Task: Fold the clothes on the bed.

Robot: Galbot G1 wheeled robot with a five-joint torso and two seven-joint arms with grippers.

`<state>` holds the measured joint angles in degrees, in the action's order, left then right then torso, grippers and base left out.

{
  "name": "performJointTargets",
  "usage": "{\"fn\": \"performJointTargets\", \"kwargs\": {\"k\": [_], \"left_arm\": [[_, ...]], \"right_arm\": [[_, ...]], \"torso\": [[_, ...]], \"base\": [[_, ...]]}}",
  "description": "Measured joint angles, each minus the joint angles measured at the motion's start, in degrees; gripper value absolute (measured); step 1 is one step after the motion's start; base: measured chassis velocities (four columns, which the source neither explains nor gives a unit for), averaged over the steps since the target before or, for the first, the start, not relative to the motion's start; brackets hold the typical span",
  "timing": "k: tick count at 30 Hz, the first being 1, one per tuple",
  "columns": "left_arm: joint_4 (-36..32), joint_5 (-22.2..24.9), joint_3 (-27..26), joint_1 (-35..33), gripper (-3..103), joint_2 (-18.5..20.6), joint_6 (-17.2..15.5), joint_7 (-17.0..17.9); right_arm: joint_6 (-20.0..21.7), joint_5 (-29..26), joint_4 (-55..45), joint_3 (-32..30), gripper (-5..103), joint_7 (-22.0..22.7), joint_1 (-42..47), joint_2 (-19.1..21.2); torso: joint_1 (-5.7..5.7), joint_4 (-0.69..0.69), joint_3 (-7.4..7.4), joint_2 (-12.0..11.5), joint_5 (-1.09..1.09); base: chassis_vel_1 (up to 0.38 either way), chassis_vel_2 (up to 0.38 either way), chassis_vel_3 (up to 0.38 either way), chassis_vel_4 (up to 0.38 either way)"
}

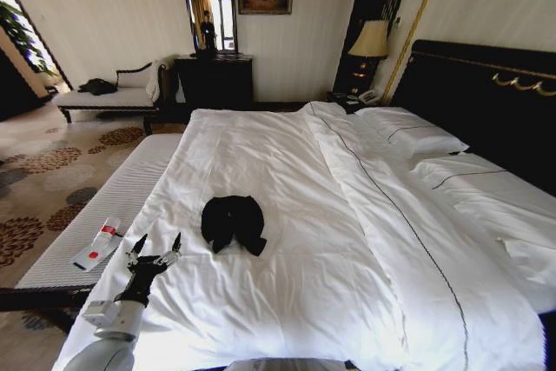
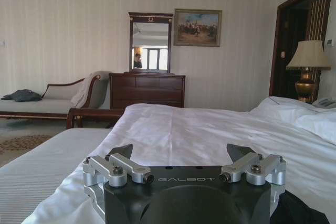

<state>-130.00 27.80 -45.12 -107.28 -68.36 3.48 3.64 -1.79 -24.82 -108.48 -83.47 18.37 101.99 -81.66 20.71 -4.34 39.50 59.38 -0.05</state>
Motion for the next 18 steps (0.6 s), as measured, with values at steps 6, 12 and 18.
{"fn": "performJointTargets", "kwargs": {"k": [6, 12, 18], "left_arm": [[0.39, 0.34, -0.61, 0.12, 100, 0.16, -0.16, 0.02], [1.44, 0.54, -0.72, 0.47, 100, 0.26, -0.47, 0.11], [1.63, 0.55, -0.7, 0.09, 100, 0.18, -0.67, 0.19]], "right_arm": [[-0.81, -1.6, -11.73, 6.16, 98, -2.29, 2.83, -0.99], [0.62, -2.22, -20.03, 14.99, 100, -3.89, 3.88, -1.05], [2.67, 3.15, -22.69, 21.94, 100, -5.96, 2.13, -0.97]], "torso": [[0.0, 0.01, 0.0, -0.01, 0.0], [0.01, 0.01, 0.0, -0.01, 0.0], [0.01, 0.01, 0.0, -0.01, 0.0]], "base": [[0.0, 0.0, 0.0, 0.0], [0.0, 0.0, 0.0, 0.0], [0.0, 0.0, 0.0, 0.0]]}}
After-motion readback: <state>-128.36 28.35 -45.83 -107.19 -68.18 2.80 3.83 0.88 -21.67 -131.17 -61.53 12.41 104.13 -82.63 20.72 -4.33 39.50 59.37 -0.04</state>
